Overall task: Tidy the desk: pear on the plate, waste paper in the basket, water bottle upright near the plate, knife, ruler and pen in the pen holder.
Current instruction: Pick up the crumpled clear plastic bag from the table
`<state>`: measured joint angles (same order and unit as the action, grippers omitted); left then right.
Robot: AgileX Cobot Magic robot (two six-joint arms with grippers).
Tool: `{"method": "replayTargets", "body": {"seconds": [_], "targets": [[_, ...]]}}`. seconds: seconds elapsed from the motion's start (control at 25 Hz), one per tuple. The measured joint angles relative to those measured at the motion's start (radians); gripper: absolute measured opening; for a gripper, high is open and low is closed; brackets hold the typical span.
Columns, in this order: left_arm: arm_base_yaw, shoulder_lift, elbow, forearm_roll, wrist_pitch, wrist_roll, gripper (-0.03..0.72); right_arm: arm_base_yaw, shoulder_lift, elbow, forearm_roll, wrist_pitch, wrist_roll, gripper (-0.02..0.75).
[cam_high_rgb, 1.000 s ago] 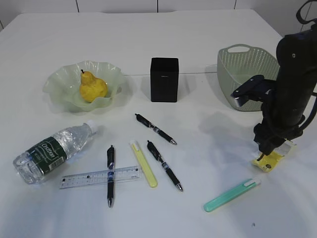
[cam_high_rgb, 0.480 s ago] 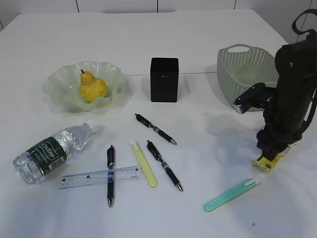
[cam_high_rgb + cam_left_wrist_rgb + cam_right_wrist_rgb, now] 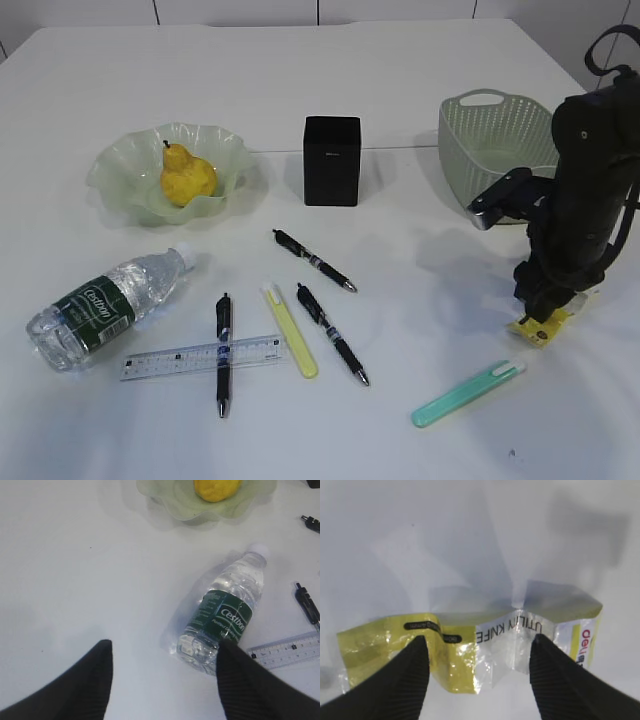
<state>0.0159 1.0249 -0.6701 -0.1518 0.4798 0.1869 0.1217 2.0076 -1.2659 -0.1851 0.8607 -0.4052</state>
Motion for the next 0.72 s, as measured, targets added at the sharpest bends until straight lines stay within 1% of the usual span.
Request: {"method": "replayTargets", "body": {"seconds": [0.24, 0.48, 0.72], "targets": [[0.0, 0.0, 0.0, 0.0, 0.0, 0.0, 0.456, 0.0, 0.0, 0.0, 0.0, -0.006, 0.004, 0.497], [0.0, 0.0, 0.0, 0.0, 0.0, 0.0, 0.456, 0.0, 0.013, -0.002, 0.039, -0.006, 0.006, 0.497], [0.0, 0.0, 0.0, 0.0, 0.0, 0.0, 0.456, 0.0, 0.028, -0.002, 0.046, -0.004, 0.006, 0.497]]}}
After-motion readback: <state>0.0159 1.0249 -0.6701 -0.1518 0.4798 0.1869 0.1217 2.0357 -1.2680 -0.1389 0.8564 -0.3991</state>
